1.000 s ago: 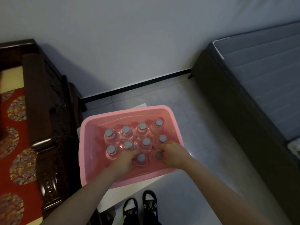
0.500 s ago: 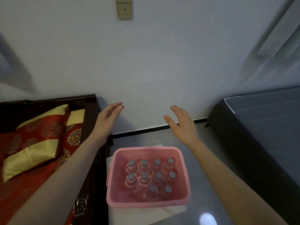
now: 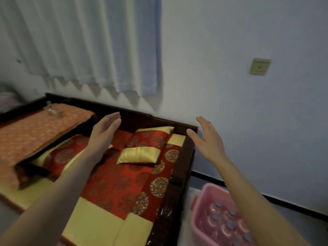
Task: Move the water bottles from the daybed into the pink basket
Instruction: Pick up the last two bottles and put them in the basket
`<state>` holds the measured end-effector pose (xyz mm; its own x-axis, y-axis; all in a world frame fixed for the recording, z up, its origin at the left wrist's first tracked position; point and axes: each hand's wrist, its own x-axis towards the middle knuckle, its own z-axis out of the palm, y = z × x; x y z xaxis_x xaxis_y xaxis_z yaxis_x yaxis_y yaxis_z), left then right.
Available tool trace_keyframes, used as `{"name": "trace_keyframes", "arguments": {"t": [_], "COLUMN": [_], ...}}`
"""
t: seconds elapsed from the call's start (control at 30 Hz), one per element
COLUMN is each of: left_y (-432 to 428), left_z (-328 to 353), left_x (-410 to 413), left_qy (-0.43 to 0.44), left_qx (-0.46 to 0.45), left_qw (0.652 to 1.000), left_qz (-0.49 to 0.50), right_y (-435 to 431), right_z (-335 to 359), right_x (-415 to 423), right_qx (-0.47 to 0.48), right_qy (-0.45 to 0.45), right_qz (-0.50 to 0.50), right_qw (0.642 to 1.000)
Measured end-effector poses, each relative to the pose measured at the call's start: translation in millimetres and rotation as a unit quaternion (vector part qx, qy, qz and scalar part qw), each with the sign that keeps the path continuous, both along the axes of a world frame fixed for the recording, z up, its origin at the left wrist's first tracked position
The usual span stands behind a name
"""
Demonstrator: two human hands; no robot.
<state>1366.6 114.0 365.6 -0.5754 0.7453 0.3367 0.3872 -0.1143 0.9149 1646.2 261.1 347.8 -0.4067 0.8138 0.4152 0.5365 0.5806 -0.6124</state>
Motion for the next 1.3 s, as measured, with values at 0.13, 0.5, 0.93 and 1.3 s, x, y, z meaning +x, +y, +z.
{"name": "trace_keyframes", "arguments": {"t": [0.13,0.5,0.93,1.3], "left_y": [-118.4,-350.4,-390.1,-416.0], "left_z": [2.6,-18.9,-37.7,-56.1], "left_x": [-86.8,-282.6,-505.3,-709.5], "left_qy": [-0.005,-0.031,-0.044,-0.073], "left_qx": [-0.001,-0.02,-0.03,-0.068], "left_qw": [0.996,0.967,0.937,0.905], "left_qz": [0.089,0.251,0.346,0.413], "right_y": [-64.4,-213.4,-205.7,-219.2], "right_z": [10.1,-27.7,-49.0,-62.3], "right_x": [-112.5,-337.3,-606.7,-867.6], "right_qx": [0.013,0.056,0.039,0.006], "right_qy": [0.002,-0.066,-0.071,-0.068], "right_qz": [0.071,0.171,0.21,0.278], "right_qw": [0.997,0.981,0.974,0.958]}}
